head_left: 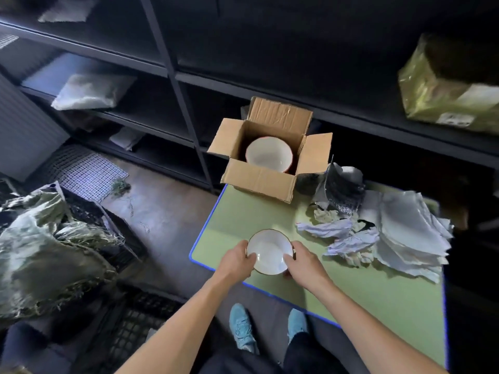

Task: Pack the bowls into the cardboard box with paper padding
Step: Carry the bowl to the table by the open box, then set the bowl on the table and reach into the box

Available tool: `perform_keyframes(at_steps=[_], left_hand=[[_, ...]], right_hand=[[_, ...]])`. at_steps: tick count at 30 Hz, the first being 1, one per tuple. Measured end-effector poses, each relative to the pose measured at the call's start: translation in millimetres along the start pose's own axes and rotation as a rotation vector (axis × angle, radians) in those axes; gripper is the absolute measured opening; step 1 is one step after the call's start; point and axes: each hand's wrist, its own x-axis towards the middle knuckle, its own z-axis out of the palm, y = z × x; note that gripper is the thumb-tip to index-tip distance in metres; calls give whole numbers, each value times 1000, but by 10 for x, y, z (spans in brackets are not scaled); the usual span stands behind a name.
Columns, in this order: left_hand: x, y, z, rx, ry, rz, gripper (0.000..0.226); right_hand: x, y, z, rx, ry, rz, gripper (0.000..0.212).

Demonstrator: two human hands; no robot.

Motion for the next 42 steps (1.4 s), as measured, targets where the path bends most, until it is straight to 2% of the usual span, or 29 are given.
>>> perform_keyframes(at_steps=[4, 8, 11, 18, 23, 28, 33, 39, 42], left_hand=[[45, -6, -2, 65, -45, 19, 27], [141, -45, -5, 101, -48, 53, 29], [165, -50, 2, 100, -16, 81, 32], [207, 46, -11, 61, 47, 83, 39], [143, 172, 7, 119, 118, 78, 42], [84, 308, -13, 247, 221, 81, 50], [-41, 519, -146, 310, 423, 233, 44], [-135, 858, -595, 446, 740, 567, 25], [20, 1016, -872, 530, 796, 654, 25]], right_hand=[[-25, 42, 69, -9, 27, 43, 26], [12, 72, 102, 9, 39, 59, 22], [48, 97, 112, 38, 52, 54, 14], [133, 136, 49, 84, 34, 28, 17], [215, 205, -33, 69, -23, -19, 15], [223, 175, -243, -29, -18, -93, 41], [185, 9, -526, -195, 109, -287, 43], [29, -385, -872, -348, 279, -520, 37], [16, -687, -980, -368, 362, -589, 34]])
